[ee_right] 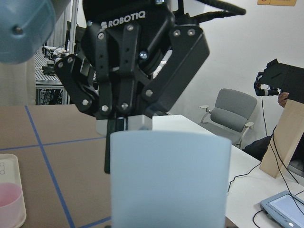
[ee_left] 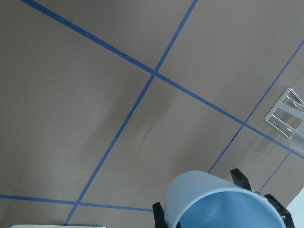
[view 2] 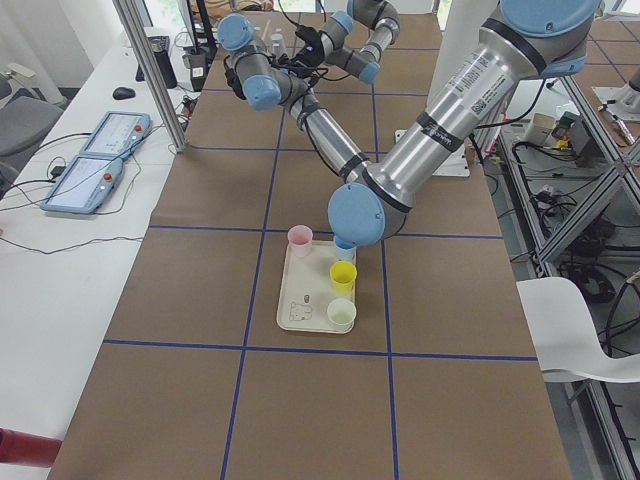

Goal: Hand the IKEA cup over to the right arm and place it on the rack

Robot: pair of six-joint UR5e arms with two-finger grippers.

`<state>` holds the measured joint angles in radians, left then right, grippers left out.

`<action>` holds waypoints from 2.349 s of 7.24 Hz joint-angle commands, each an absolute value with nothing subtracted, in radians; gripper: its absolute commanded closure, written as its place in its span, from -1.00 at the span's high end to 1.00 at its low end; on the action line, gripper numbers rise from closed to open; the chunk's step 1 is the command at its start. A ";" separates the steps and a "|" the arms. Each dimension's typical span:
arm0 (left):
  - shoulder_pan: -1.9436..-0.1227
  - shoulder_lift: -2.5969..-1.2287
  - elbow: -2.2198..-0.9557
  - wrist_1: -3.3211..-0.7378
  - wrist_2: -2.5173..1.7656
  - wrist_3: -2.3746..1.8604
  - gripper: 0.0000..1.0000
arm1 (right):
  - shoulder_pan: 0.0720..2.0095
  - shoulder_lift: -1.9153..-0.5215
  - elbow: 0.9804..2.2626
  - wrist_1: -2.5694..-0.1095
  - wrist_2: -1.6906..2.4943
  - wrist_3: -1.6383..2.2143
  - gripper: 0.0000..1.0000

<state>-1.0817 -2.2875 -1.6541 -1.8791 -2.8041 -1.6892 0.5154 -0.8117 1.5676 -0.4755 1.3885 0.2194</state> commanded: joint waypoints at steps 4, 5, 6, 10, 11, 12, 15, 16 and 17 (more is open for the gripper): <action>-1.078 -2.292 -1.655 -1.879 -2.804 -1.690 -1.00 | 0.515 -0.816 1.572 -0.477 1.391 0.215 0.38; -1.078 -2.292 -1.655 -1.879 -2.804 -1.690 -1.00 | 0.515 -0.816 1.574 -0.477 1.391 0.215 0.35; -1.078 -2.292 -1.655 -1.879 -2.804 -1.689 -1.00 | 0.515 -0.818 1.575 -0.479 1.390 0.215 0.35; -1.078 -2.312 -1.652 -1.879 -2.804 -1.689 0.24 | 0.515 -0.828 1.578 -0.480 1.391 0.215 -0.07; -1.078 -2.313 -1.652 -1.879 -2.804 -1.689 0.51 | 0.515 -0.830 1.578 -0.482 1.391 0.216 -0.20; -1.078 -2.312 -1.654 -1.879 -2.801 -1.687 1.00 | 0.515 -0.834 1.578 -0.482 1.391 0.216 -0.22; -1.092 -2.303 -1.654 -1.936 -2.798 -1.671 1.00 | 0.520 -0.900 1.633 -0.550 1.401 0.218 -0.21; -1.098 -2.298 -1.654 -1.953 -2.754 -1.645 1.00 | 0.543 -0.902 1.704 -0.728 1.402 0.218 -0.22; -1.097 -2.292 -1.658 -1.954 -2.678 -1.641 1.00 | 0.567 -0.902 1.777 -0.925 1.402 0.218 -0.26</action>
